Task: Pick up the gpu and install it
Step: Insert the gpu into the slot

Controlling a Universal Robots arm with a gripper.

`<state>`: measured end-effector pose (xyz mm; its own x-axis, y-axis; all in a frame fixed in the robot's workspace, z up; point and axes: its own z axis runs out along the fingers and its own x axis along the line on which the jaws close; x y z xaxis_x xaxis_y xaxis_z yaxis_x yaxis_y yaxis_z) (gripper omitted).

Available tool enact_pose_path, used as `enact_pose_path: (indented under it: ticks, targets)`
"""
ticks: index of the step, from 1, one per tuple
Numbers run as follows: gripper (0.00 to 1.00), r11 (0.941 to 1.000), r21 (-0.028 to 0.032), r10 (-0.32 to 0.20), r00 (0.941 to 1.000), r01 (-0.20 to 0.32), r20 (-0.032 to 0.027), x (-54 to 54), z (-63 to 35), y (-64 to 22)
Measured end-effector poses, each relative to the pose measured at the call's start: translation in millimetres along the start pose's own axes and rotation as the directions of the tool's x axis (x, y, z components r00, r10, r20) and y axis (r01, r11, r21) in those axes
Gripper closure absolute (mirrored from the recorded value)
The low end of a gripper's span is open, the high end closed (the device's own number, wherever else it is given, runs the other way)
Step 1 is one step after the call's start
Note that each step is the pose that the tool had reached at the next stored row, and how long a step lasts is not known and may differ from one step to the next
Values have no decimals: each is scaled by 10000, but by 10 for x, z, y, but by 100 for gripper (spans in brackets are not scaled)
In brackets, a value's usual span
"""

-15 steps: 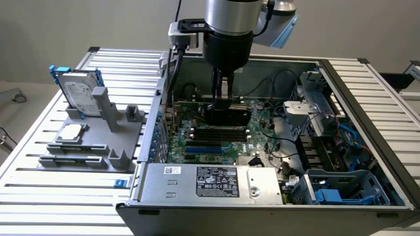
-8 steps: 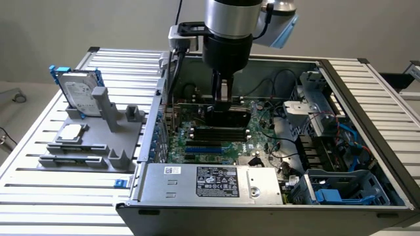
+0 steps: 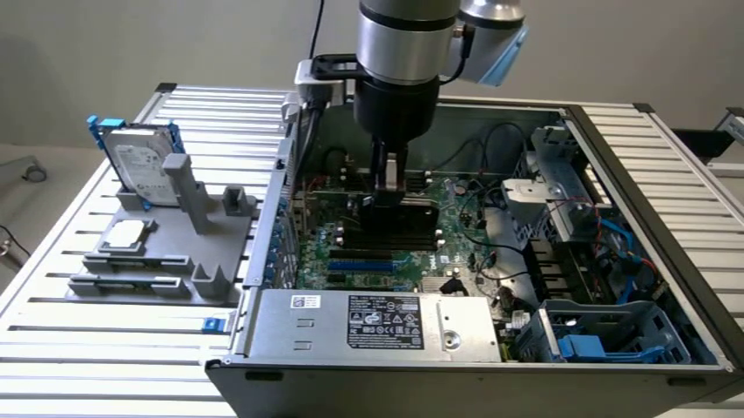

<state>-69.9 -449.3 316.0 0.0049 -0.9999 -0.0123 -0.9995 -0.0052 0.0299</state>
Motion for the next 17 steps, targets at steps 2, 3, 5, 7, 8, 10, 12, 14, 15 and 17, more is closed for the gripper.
enact_pose_path:
  ticks: [2,3,5,7,8,10,12,14,15,17]
  targets:
    - [73,10000,0,0,10000,0,0,1,20,9]
    - [73,10000,-1,-1,10000,1,-1,2,28,12]
    - [73,10000,-2,-2,10000,2,-3,9,40,15]
    - [73,10000,0,0,10000,0,0,17,58,17]
    - [73,10000,0,-1,10000,1,0,21,67,17]
    - [73,10000,-1,-4,10000,4,-2,32,84,18]
    - [73,10000,0,-7,10000,7,-1,36,95,20]
    - [73,10000,-1,-12,10000,12,-2,42,105,22]
    - [73,10000,-1,-13,10000,13,-2,46,111,25]
    - [73,10000,0,-17,10000,17,0,53,125,29]
